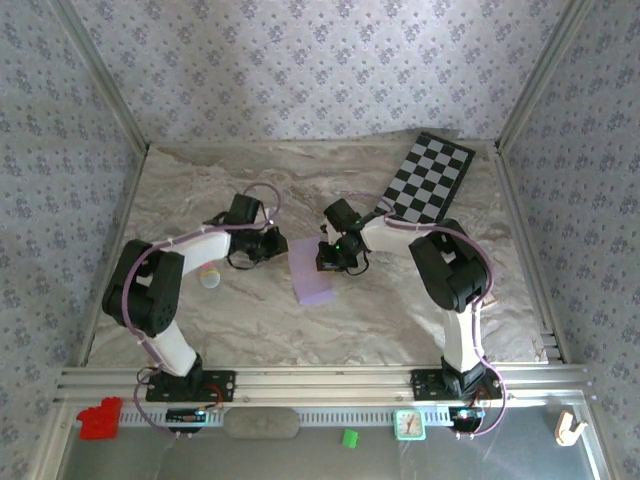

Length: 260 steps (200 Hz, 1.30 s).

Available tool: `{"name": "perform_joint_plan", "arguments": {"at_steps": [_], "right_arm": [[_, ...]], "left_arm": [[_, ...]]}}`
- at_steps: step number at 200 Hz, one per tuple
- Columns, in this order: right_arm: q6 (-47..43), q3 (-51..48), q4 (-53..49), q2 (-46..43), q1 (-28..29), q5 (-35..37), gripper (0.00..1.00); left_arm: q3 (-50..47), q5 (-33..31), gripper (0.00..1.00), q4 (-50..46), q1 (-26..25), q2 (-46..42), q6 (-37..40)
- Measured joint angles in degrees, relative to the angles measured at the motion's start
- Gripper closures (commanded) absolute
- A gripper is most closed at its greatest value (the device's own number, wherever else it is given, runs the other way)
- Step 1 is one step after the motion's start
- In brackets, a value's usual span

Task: Fold a paper plane with a square sheet of paper (pick it up from the middle)
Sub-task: First fold the square sheet of paper in half at the center of the table.

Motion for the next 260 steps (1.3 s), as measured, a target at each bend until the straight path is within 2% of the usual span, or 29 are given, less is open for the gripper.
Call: {"name": "perform_joint_plan", "arguments": {"at_steps": [26, 62, 118, 150, 177, 204, 233, 260], "right_arm": [[2.43, -1.05, 1.46, -0.55, 0.28, 0.22, 0.88], [3.8, -1.38, 1.97, -0.74, 0.46, 0.66, 0.88], [4.39, -1.53, 2.21, -0.87, 0.57, 0.96, 0.88], [4.66, -2.08, 2.84, -1.11, 0.59, 1.07, 0.88], [5.44, -2.73, 3.69, -1.38, 0.59, 1.07, 0.88], [6.16, -3.3, 4.48, -1.68, 0.57, 1.09, 0.88], [6.32, -3.52, 4.83, -1.77, 0.57, 1.09, 0.89], [6.29, -3.52, 4.85, -1.77, 0.57, 1.09, 0.89]], "left_arm": [[-4.63, 2.01, 0.88, 3.19, -2.58, -0.09, -5.46], [-5.29, 3.56, 0.88, 4.17, -4.85, 0.02, -9.05], [-3.17, 4.24, 0.89, 1.03, -6.38, 3.58, -8.92], [-3.23, 3.13, 0.9, -0.57, -6.62, 3.54, -4.98], [-5.42, 2.47, 0.9, -1.36, -5.9, 1.25, -1.2], [-6.91, 1.07, 0.9, -6.03, -5.03, -2.75, -0.09], [-7.1, 0.59, 0.9, -6.88, -5.27, -9.38, -1.44], [-7.13, 1.42, 0.9, -3.28, -6.05, -10.21, -4.7]]}}
